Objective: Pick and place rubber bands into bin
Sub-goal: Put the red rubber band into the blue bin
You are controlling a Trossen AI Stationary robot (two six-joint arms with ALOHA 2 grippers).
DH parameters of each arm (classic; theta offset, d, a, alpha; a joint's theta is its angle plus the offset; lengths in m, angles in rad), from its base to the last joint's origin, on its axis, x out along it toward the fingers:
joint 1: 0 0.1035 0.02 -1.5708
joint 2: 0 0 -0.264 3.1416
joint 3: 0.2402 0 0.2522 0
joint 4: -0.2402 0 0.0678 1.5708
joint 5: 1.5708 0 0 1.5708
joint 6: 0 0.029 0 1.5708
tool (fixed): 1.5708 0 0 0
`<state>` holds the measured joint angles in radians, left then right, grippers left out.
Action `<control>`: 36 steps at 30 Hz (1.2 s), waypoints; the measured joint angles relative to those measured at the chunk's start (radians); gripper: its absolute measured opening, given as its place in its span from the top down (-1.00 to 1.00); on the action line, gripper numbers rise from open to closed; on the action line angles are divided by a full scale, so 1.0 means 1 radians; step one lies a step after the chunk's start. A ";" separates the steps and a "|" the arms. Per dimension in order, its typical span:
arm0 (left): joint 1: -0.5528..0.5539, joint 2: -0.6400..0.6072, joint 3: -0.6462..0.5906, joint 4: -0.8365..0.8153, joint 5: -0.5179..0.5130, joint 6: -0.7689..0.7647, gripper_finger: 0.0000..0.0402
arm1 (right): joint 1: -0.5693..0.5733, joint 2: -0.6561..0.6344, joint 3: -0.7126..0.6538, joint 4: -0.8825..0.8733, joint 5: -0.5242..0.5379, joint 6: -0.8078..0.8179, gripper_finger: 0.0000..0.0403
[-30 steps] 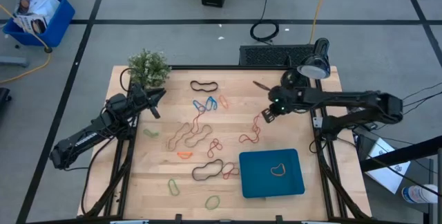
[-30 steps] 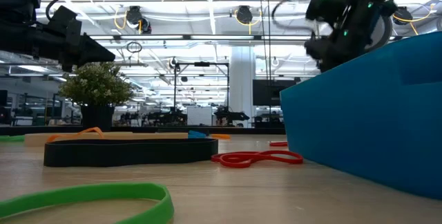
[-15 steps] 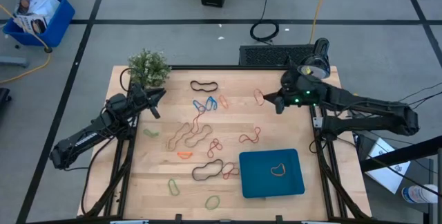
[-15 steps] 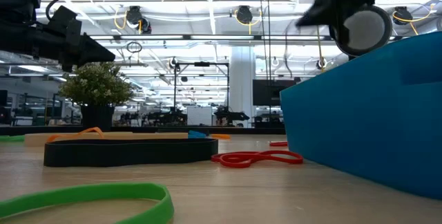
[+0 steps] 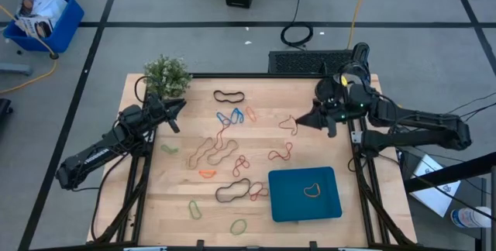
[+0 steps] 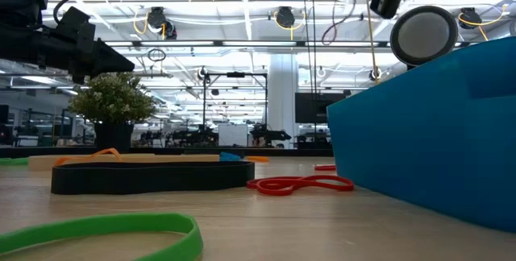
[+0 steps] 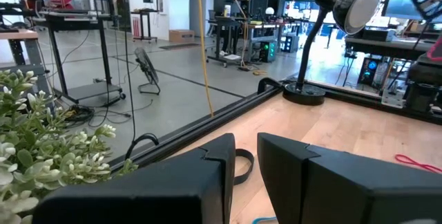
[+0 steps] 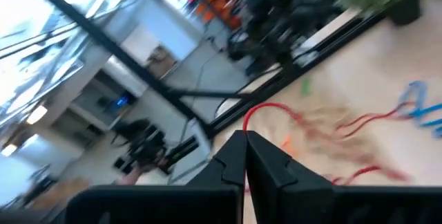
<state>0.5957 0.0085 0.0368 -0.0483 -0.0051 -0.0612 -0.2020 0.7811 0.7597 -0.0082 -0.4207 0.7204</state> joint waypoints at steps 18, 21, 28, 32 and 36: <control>0.000 0.000 0.000 0.000 -0.001 0.001 0.64 | 0.385 0.044 0.000 -0.186 0.092 0.035 1.00; 0.000 0.000 0.000 0.000 -0.001 0.001 0.64 | 0.428 0.074 0.000 -0.277 0.164 0.086 1.00; 0.000 0.000 0.000 0.000 -0.002 0.001 0.64 | 0.527 0.163 0.000 -0.319 0.213 0.126 1.00; 0.000 0.000 0.000 0.000 -0.003 0.002 0.64 | 0.587 0.217 0.000 -0.312 0.247 0.183 1.00; 0.000 0.000 0.000 -0.001 -0.003 0.005 0.64 | 0.644 0.270 0.000 -0.329 0.321 0.235 1.00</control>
<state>0.5961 0.0086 0.0368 -0.0490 -0.0086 -0.0559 0.4423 1.0510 0.7597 -0.3373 -0.0995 0.9553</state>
